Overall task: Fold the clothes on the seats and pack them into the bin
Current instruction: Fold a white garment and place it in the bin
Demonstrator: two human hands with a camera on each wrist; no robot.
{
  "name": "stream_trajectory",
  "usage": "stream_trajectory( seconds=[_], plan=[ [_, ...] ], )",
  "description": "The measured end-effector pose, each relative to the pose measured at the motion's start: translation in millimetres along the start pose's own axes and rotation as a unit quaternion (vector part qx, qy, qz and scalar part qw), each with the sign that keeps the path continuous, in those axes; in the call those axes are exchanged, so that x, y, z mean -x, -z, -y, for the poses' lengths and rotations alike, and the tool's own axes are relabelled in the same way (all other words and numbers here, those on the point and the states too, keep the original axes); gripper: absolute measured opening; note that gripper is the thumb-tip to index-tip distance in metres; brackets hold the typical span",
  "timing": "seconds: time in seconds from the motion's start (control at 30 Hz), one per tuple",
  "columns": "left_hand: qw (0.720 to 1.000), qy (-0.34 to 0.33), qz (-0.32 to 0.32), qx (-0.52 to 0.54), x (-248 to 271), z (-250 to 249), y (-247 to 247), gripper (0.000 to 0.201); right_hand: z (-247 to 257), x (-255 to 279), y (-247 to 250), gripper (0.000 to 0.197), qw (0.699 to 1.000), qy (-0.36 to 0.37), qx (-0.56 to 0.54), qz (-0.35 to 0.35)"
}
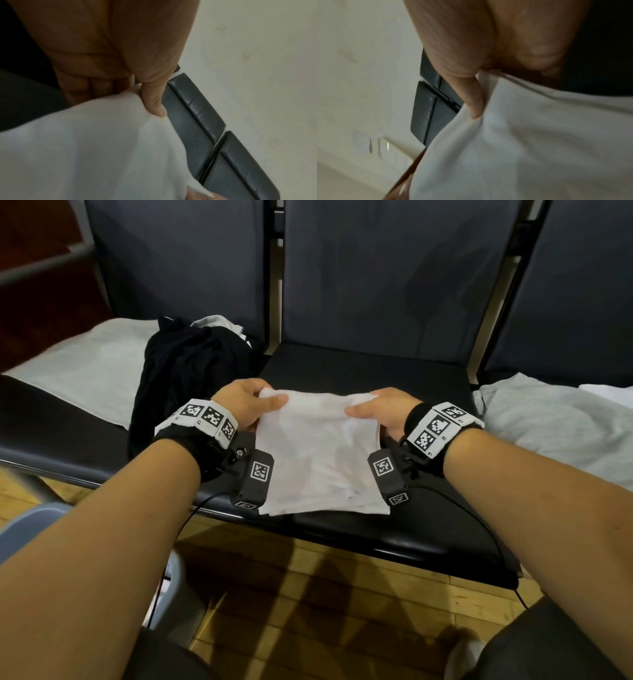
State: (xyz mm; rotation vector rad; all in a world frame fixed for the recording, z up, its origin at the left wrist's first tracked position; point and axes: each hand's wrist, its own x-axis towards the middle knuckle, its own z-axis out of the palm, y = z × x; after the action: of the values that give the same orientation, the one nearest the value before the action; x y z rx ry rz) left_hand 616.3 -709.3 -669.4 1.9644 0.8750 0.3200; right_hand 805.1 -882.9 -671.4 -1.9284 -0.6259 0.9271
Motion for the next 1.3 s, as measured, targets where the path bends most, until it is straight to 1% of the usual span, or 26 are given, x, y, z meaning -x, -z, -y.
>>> stream_trajectory(
  seconds=[0.07, 0.1, 0.13, 0.2, 0.23, 0.27, 0.33, 0.4, 0.47, 0.5, 0.6, 0.63, 0.67, 0.73, 0.77, 0.8, 0.87, 0.93, 0.97, 1.07, 1.17, 1.27, 1.3],
  plan=[
    [0.998, -0.052, -0.03, 0.009, 12, -11, 11, 0.035, 7, 13, 6, 0.028, 0.992, 0.068, -0.109, -0.002],
    [0.996, -0.075, -0.036, 0.026, 17, -16, 16, 0.034, 12, 18, 9, 0.018, 0.986, 0.105, -0.132, -0.012],
    [0.993, -0.1, -0.037, 0.051, 23, -23, 20, 0.031, 17, 23, 12, 0.019, 0.978, 0.144, -0.146, -0.028],
    [0.986, -0.14, -0.055, 0.078, 32, -34, 26, 0.025, 28, 33, 17, 0.037, 0.966, 0.208, -0.147, -0.05],
    [0.981, -0.16, -0.065, 0.083, 39, -40, 29, 0.022, 33, 37, 19, 0.043, 0.962, 0.227, -0.139, -0.053],
    [0.978, -0.177, -0.073, 0.087, 44, -44, 31, 0.019, 36, 41, 21, 0.044, 0.961, 0.24, -0.129, -0.051],
    [0.973, -0.198, -0.085, 0.079, 52, -49, 36, 0.016, 44, 52, 21, 0.037, 0.96, 0.256, -0.106, -0.044],
    [0.973, -0.203, -0.088, 0.069, 59, -51, 42, 0.017, 50, 61, 20, 0.031, 0.955, 0.272, -0.111, -0.035],
    [0.974, -0.186, -0.096, 0.085, 64, -49, 51, 0.022, 55, 66, 17, 0.029, 0.949, 0.268, -0.161, -0.027],
    [0.976, -0.168, -0.103, 0.094, 65, -46, 56, 0.028, 58, 67, 14, 0.029, 0.945, 0.266, -0.189, -0.022],
    [0.981, -0.106, -0.107, 0.118, 71, -34, 67, 0.055, 64, 70, -3, 0.021, 0.943, 0.252, -0.219, -0.005],
    [0.982, -0.093, -0.099, 0.13, 76, -32, 70, 0.055, 65, 70, -10, 0.018, 0.945, 0.246, -0.217, 0.004],
    [0.98, -0.088, -0.092, 0.15, 84, -32, 73, 0.048, 67, 70, -18, 0.015, 0.946, 0.24, -0.216, 0.015],
    [0.971, -0.081, -0.092, 0.207, 98, -30, 82, 0.026, 75, 73, -33, 0.012, 0.947, 0.231, -0.218, 0.036],
    [0.964, -0.079, -0.097, 0.235, 104, -25, 89, 0.021, 80, 73, -42, 0.011, 0.947, 0.23, -0.22, 0.047],
    [0.96, -0.078, -0.099, 0.25, 111, -21, 96, 0.02, 86, 74, -51, 0.011, 0.946, 0.233, -0.217, 0.06],
    [0.962, -0.073, -0.104, 0.243, 125, -10, 115, 0.022, 98, 74, -74, 0.018, 0.944, 0.239, -0.208, 0.087],
    [0.963, -0.057, -0.121, 0.235, 140, 4, 135, 0.016, 108, 72, -101, 0.027, 0.944, 0.236, -0.204, 0.107],
    [0.96, -0.042, -0.14, 0.24, 148, 14, 145, 0.013, 113, 72, -116, 0.028, 0.944, 0.232, -0.203, 0.115],
    [0.948, -0.008, -0.184, 0.26, 173, 50, 169, 0.015, 121, 70, -168, 0.026, 0.948, 0.221, -0.179, 0.146],
    [0.932, 0.062, -0.219, 0.283, 200, 92, 189, 0.018, 121, 70, -223, 0.033, 0.951, 0.223, -0.117, 0.179],
    [0.906, 0.14, -0.255, 0.309, 227, 138, 201, 0.036, 115, 73, -273, 0.03, 0.947, 0.23, -0.055, 0.217],
    [0.898, 0.162, -0.267, 0.311, 237, 153, 204, 0.037, 110, 73, -290, 0.029, 0.944, 0.233, -0.036, 0.229]
  ],
)
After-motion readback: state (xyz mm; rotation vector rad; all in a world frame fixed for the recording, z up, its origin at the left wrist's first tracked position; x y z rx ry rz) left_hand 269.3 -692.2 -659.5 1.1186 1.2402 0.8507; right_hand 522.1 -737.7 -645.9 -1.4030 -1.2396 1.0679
